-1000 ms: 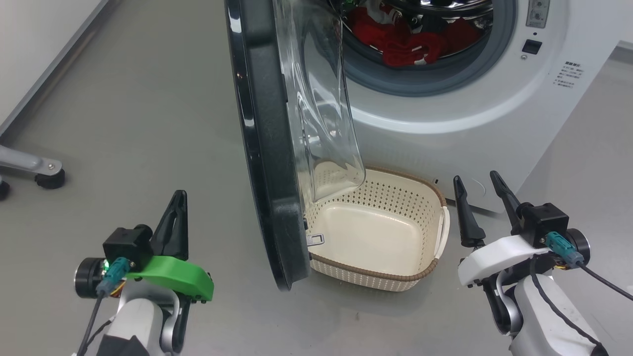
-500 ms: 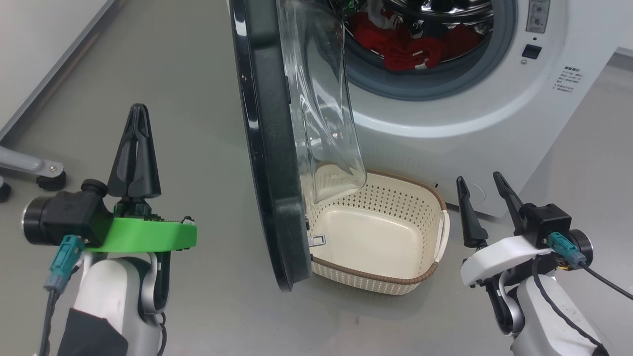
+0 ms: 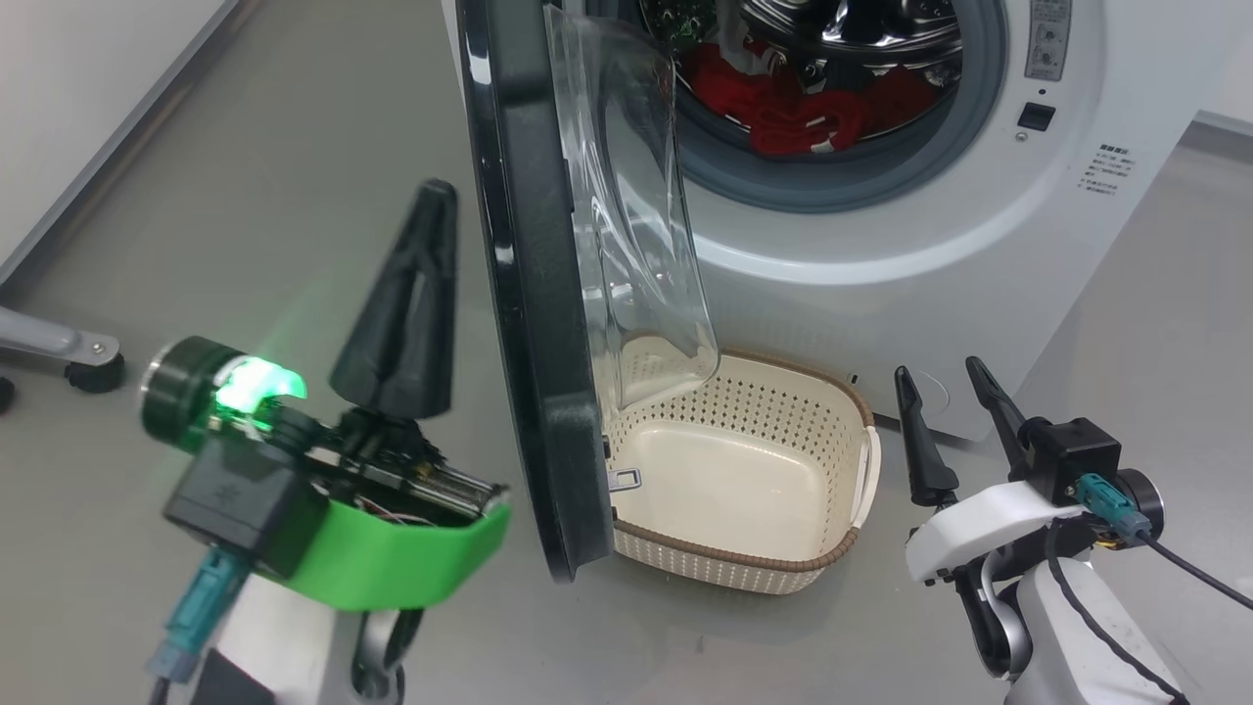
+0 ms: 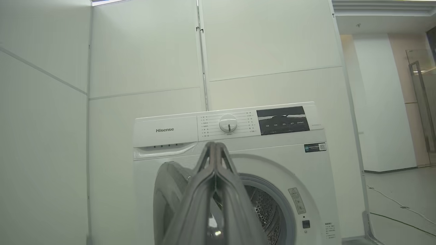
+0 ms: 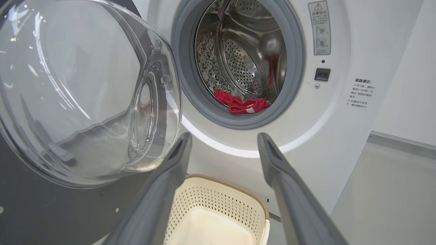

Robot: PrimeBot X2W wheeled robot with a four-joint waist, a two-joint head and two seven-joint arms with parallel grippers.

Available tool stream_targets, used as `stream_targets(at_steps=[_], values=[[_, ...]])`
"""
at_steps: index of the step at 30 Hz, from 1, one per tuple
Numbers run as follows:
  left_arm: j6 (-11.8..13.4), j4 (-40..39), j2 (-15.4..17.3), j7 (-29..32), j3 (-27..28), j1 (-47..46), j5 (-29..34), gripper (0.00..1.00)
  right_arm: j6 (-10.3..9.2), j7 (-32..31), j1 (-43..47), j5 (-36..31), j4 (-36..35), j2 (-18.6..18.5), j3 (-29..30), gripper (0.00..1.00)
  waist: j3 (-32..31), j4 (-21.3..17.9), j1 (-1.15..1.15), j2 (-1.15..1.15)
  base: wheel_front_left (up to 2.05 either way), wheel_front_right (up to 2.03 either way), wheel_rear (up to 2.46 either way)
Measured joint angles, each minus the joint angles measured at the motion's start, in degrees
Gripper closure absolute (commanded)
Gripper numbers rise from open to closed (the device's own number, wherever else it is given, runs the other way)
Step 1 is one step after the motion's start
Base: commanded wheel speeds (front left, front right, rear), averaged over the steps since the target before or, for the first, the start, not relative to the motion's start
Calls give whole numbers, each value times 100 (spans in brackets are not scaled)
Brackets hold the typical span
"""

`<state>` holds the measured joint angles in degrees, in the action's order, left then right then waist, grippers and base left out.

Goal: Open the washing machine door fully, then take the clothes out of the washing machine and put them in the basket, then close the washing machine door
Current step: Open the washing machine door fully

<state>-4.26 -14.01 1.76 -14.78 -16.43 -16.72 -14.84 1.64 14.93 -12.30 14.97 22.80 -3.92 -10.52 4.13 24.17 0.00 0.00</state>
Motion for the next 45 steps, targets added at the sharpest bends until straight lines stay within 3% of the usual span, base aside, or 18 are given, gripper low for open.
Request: stream_targets(at_steps=[11,17,29,45], values=[[-260,-252,68,527,-1349,568,-467,100,32,0,5,-57,38,26,47,0,11,-88,0,0,0,0,0],[-260,-147,164,1069,-1650,869,-703,100,76,0,5,-101,46,35,63,0,48,-152,0,0,0,0,0],[-179,285,377,1689,-1448,1189,-856,100,82,0,4,-142,68,43,131,0,173,-240,0,0,0,0,0],[47,446,385,1751,-1110,1209,-886,100,133,0,-11,-194,91,49,247,0,282,-258,0,0,0,0,0]])
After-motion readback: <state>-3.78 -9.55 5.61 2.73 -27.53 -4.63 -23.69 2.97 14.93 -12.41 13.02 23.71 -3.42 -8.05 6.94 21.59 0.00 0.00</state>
